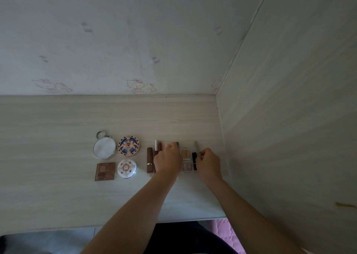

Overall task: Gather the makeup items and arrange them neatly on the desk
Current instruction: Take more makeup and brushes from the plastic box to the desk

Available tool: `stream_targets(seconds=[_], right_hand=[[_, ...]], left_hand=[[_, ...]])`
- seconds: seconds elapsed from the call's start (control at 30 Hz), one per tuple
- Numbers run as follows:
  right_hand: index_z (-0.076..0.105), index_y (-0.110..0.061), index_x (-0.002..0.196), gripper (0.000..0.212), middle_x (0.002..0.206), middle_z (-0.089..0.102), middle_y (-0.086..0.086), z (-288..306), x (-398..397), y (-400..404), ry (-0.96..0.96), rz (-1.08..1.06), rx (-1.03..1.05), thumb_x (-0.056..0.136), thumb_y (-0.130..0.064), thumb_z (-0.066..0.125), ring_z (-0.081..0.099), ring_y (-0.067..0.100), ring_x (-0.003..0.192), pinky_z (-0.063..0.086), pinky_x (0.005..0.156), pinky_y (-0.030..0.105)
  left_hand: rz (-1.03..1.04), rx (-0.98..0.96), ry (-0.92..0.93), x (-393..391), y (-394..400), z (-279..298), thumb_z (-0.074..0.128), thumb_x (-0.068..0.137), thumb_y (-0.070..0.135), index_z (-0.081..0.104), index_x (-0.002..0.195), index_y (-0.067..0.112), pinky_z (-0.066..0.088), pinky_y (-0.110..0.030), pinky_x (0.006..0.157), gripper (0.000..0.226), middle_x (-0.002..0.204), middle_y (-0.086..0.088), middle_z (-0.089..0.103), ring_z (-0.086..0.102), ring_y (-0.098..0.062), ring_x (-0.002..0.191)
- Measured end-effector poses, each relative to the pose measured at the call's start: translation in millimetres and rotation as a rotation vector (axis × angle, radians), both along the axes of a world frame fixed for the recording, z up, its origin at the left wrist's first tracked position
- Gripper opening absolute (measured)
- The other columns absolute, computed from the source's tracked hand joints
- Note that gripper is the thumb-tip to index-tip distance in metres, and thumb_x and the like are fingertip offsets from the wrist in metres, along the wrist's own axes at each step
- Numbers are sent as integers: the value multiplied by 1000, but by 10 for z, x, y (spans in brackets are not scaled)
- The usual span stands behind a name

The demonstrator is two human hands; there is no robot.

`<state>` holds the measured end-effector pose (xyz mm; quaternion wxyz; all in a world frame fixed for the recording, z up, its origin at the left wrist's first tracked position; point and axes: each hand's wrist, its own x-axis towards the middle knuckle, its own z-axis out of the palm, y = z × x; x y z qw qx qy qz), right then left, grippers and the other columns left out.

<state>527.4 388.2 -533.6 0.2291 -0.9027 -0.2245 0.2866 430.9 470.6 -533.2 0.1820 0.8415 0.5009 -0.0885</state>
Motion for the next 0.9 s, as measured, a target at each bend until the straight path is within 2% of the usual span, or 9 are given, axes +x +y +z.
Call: stream_targets(seconds=[0.1, 0.27, 0.4, 0.57, 0.67, 0.8, 0.9], right_hand=[[57, -3, 100, 13, 98, 64, 15, -17, 23, -15, -50, 58, -57, 93, -14, 54, 62, 30, 89, 49, 69, 35], [56, -4, 100, 11, 98, 63, 14, -33, 40, -40, -60, 85, -61, 93, -12, 54, 61, 28, 88, 45, 65, 30], [57, -8, 96, 9, 95, 64, 11, -21, 58, -108, -44, 158, -43, 94, -15, 52, 60, 23, 82, 48, 66, 31], [54, -10, 99, 11, 101, 57, 7, 63, 39, -199, -59, 299, -73, 95, -18, 47, 56, 24, 91, 45, 74, 32], [53, -9, 106, 16, 107, 54, 9, 138, 4, -271, -76, 376, -75, 95, -18, 46, 55, 26, 97, 41, 75, 30], [48, -9, 122, 28, 116, 51, 9, 240, -99, -346, -128, 445, -74, 97, -21, 44, 51, 25, 105, 40, 78, 30], [45, -10, 129, 33, 122, 49, 8, 309, -227, -371, -172, 444, -82, 97, -20, 42, 46, 23, 112, 42, 85, 30]], left_hand=[[-11, -5, 0, 13, -6, 2, 43, 97, 21, 51, 112, 14, 40, -31, 62, 18, 108, -5, 61, 65, -28, 92], [-17, -41, -16, 11, -25, -23, 46, 97, 21, 49, 116, 14, 49, -33, 67, 20, 110, -7, 58, 66, -29, 92], [-17, -61, -39, -9, -6, -3, 45, 98, 24, 50, 115, 14, 44, -33, 65, 21, 111, -6, 58, 65, -28, 94], [-10, -84, -154, -127, -15, 122, 43, 97, 27, 53, 112, 16, 48, -35, 71, 21, 107, -2, 62, 65, -26, 93], [-6, -56, -231, -261, -48, 185, 44, 96, 25, 54, 115, 19, 48, -36, 83, 22, 107, 3, 63, 64, -20, 95], [-141, 35, -319, -445, -70, 176, 52, 90, 17, 58, 114, 15, 46, -32, 87, 25, 114, 0, 63, 60, -20, 103], [-275, 79, -330, -572, -54, 180, 63, 82, 11, 63, 112, 10, 52, -34, 84, 31, 113, -5, 65, 62, -23, 100]])
